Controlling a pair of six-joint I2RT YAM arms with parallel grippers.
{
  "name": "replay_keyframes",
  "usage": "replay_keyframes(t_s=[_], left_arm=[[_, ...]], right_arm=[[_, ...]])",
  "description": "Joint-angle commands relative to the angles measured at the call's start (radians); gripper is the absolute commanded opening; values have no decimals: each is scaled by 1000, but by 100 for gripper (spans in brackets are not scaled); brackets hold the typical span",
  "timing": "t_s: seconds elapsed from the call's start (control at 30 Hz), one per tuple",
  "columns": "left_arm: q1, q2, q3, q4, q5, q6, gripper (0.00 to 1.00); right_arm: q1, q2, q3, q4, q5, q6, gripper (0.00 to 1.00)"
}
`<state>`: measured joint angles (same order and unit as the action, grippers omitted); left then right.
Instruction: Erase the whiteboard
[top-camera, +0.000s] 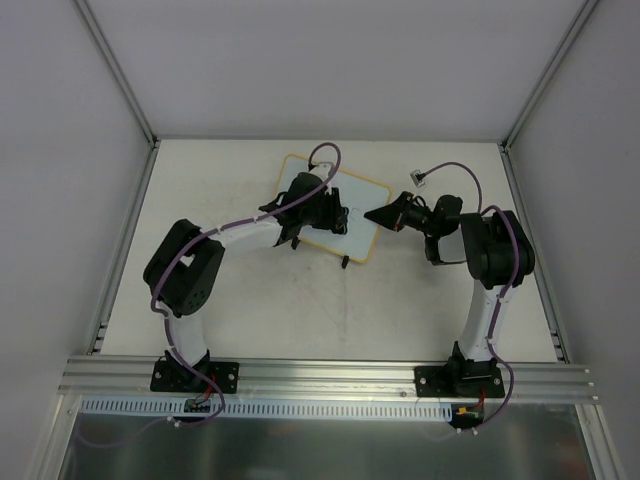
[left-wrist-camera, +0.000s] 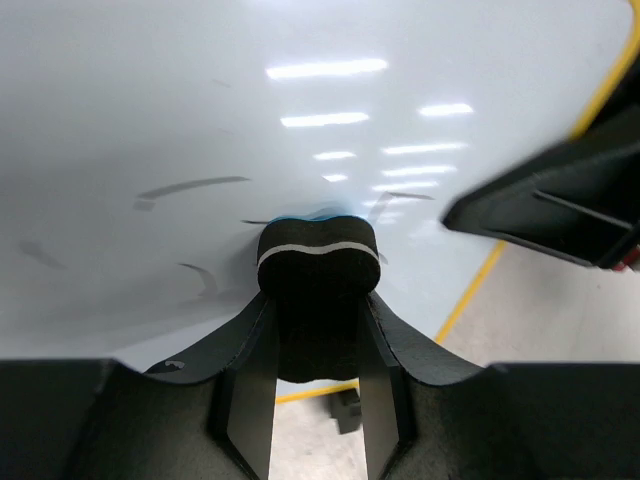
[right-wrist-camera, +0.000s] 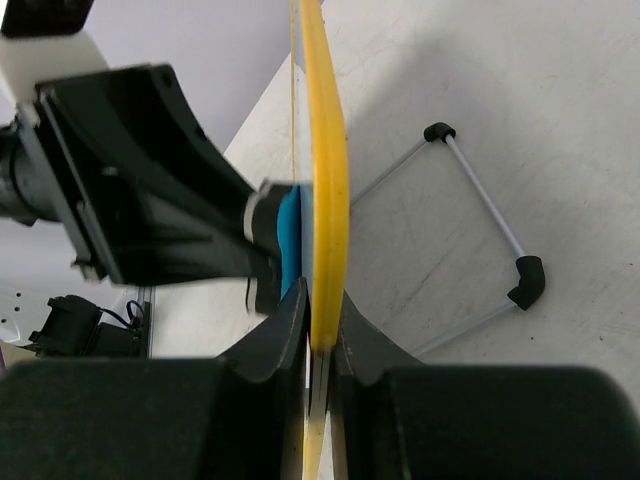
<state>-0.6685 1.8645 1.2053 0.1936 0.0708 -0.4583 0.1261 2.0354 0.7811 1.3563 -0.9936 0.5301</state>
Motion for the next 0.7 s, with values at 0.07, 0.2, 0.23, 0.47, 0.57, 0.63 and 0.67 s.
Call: replay_keyframes(t_s=[0.07,0.2,0.23,0.47,0.57,0.63,0.67], left_arm=[[164,-21,-50,-26,-160,79,0],[248,-25,-87,-25,-160,67,0],[260,-25,-93,-23,-157,64,0],[297,-45,-119,-17,-146,52,0],[293,-53,-127,-7,-103,35,0],[285,-57,-138,13,-91,27,0],[280,-60,-142,21,-86,23,0]], right_arm=[[20,-15,-20,176,-30,-110,0],[20,-15,-20,176,-28,-110,0],[20,-14,-20,176,-30,-110,0],[20,-14,-20,176,-30,-110,0],[20,-15,-20,176,-30,-110,0],[18,-14,-20,176,-30,-110,0],[20,-14,-19,176,-30,-110,0]])
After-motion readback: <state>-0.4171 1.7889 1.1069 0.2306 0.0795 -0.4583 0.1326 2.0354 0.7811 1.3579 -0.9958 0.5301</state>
